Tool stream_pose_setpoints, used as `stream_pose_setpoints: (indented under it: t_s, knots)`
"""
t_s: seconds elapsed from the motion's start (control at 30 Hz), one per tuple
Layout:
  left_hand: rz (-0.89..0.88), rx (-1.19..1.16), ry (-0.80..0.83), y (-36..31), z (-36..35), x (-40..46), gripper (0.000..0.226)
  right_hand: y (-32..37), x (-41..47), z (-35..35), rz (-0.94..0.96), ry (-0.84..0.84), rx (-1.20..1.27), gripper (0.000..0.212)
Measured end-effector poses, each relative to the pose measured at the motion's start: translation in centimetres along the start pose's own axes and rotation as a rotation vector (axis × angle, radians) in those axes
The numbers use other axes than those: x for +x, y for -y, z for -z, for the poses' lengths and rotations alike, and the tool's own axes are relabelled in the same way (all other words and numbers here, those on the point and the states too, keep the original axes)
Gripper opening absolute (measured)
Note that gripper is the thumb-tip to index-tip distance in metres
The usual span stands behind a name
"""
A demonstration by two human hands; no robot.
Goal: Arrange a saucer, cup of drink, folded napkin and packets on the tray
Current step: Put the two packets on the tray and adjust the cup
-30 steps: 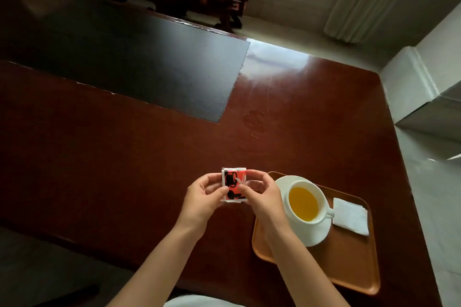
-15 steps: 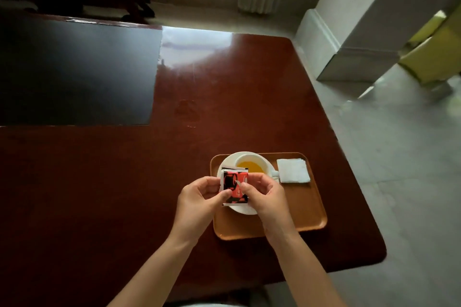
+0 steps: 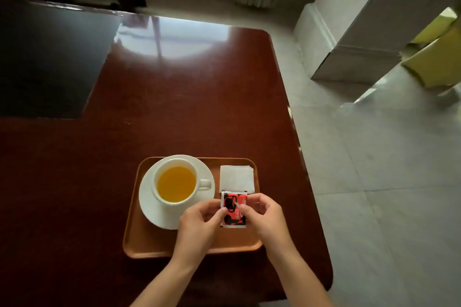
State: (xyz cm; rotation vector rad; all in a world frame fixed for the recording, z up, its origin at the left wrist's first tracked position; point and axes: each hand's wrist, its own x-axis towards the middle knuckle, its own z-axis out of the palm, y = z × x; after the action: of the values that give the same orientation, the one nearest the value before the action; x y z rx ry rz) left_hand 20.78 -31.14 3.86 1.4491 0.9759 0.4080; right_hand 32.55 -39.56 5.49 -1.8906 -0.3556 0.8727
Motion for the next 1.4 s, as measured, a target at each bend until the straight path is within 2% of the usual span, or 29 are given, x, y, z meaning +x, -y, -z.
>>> stream_pose_setpoints:
  t_s: [0.13, 0.27, 0.4, 0.63, 0.83, 1.03, 1.23, 1.4]
  knots:
    - [0.091, 0.052, -0.164, 1.5, -3.4, 0.1, 0.013, -2.3, 2.6, 1.8, -0.014, 0.097, -0.143, 0.007]
    - [0.128, 0.194, -0.246, 2.6, -4.7, 0.0, 0.013, -4.3, 4.1, 1.9, -0.03, 0.144, -0.29, 0.008]
    - [0.101, 0.348, -0.236, 3.9, -5.5, -0.3, 0.012, -6.0, 4.4, 1.2, 0.012, 0.11, -0.498, 0.004]
    - [-0.042, 0.634, -0.217, 5.6, -5.2, 0.1, 0.014, -7.2, 3.8, 0.0, 0.222, 0.013, -0.776, 0.016]
    - [-0.127, 0.766, -0.183, 5.6, -5.3, 0.1, 0.014, -7.5, 3.5, -0.2, 0.283, -0.032, -0.773, 0.021]
    - [-0.133, 0.688, -0.185, 6.1, -5.3, -0.1, 0.021, -7.5, 3.3, 0.1, 0.273, -0.038, -0.669, 0.018]
    - [-0.199, 0.684, -0.105, 6.7, -5.0, -1.6, 0.033, -7.6, 3.0, -0.2, 0.274, -0.01, -0.741, 0.034]
    - [-0.249, 0.766, -0.054, 7.1, -4.4, -2.3, 0.039, -7.8, 3.1, -0.3, 0.225, 0.002, -0.638, 0.04]
